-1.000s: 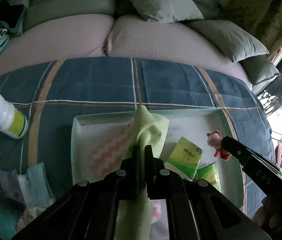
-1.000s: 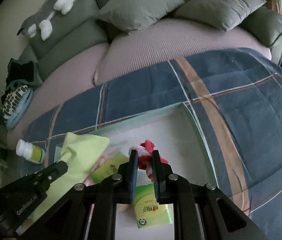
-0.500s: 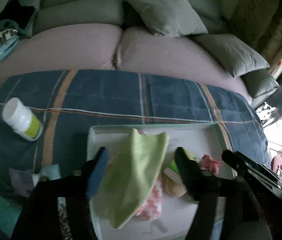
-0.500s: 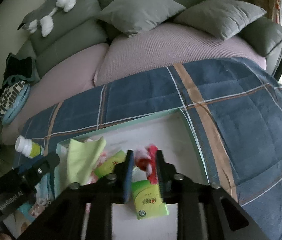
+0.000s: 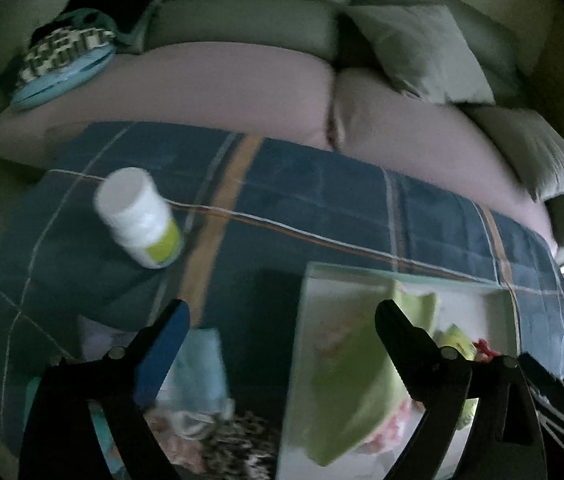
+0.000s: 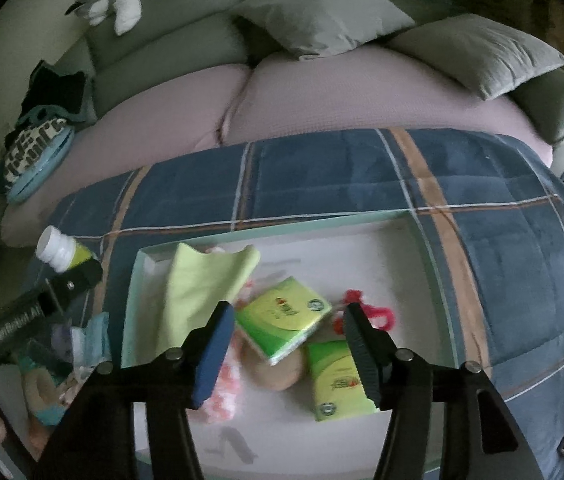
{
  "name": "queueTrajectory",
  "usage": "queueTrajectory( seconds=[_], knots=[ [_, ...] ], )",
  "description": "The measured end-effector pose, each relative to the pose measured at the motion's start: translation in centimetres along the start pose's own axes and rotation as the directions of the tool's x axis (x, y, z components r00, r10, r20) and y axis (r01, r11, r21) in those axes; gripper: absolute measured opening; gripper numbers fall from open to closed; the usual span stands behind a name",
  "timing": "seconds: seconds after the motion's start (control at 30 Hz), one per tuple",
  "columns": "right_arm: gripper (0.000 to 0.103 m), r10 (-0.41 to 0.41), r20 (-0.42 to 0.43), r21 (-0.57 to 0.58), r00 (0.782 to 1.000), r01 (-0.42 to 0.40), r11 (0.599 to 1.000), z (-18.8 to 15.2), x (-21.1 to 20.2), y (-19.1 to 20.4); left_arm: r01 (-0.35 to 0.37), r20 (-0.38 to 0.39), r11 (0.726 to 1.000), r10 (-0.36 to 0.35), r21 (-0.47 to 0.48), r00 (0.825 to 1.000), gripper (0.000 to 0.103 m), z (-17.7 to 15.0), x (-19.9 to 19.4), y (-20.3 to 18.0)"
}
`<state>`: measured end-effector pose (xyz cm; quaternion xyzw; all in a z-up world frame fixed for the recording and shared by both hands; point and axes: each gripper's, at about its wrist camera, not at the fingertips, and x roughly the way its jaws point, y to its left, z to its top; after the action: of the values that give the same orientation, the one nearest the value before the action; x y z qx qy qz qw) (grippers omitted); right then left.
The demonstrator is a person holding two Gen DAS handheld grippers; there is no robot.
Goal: Organize soft objects
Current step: 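Lower the green cloth into the tray with the left gripper while the right gripper releases the red toy there, then grasp the leopard-print scrunchie with the right gripper while the left gripper moves over the pile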
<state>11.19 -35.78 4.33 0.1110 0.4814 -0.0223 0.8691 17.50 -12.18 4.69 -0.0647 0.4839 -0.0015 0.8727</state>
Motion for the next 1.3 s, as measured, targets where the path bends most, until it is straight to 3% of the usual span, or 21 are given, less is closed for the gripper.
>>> queueTrajectory(
  seconds=[0.1,0.3,0.5,0.6,0.77,0.93,1.07,1.3],
  knots=[
    [0.067,0.016,0.002,-0.013,1.000,-0.016,1.000,-0.1,-0.1,1.2,-0.028,0.017,0.999,0.028,-0.041,0.999,0.102,0.4,-0.7,2.4],
    [0.071,0.058,-0.002,-0.073,0.998,-0.058,0.996,-0.5,0.0,4.2,-0.111,0.041,0.987,0.117,-0.119,0.992,0.102,0.9,-2.4,7.9],
    [0.071,0.125,-0.016,-0.134,0.992,-0.126,0.983,-1.1,0.0,7.7,-0.183,0.045,0.956,0.198,-0.232,0.979,0.102,0.1,-4.7,14.2],
    [0.071,0.175,-0.036,-0.168,0.984,-0.178,0.970,-1.7,0.1,9.6,-0.227,0.032,0.943,0.242,-0.245,0.970,0.102,-0.3,-5.1,15.8],
    [0.071,0.249,-0.110,-0.219,0.962,-0.267,0.938,-3.1,1.0,12.7,-0.222,-0.014,0.952,0.224,-0.210,0.975,0.102,-0.6,-4.0,16.3],
    [0.071,0.262,-0.174,-0.269,0.949,-0.301,0.915,-4.4,1.9,14.5,-0.222,-0.075,0.967,0.214,-0.121,0.974,0.102,-0.8,-2.4,14.9],
    [0.070,0.235,-0.221,-0.316,0.946,-0.298,0.901,-5.8,2.5,15.5,-0.187,-0.100,0.977,0.176,-0.102,0.979,0.102,-0.9,-1.7,14.3],
    [0.055,0.210,-0.290,-0.377,0.934,-0.313,0.871,-7.7,3.4,17.1,-0.202,-0.158,0.977,0.190,-0.065,0.969,0.102,-1.5,-0.4,14.2]
  ],
)
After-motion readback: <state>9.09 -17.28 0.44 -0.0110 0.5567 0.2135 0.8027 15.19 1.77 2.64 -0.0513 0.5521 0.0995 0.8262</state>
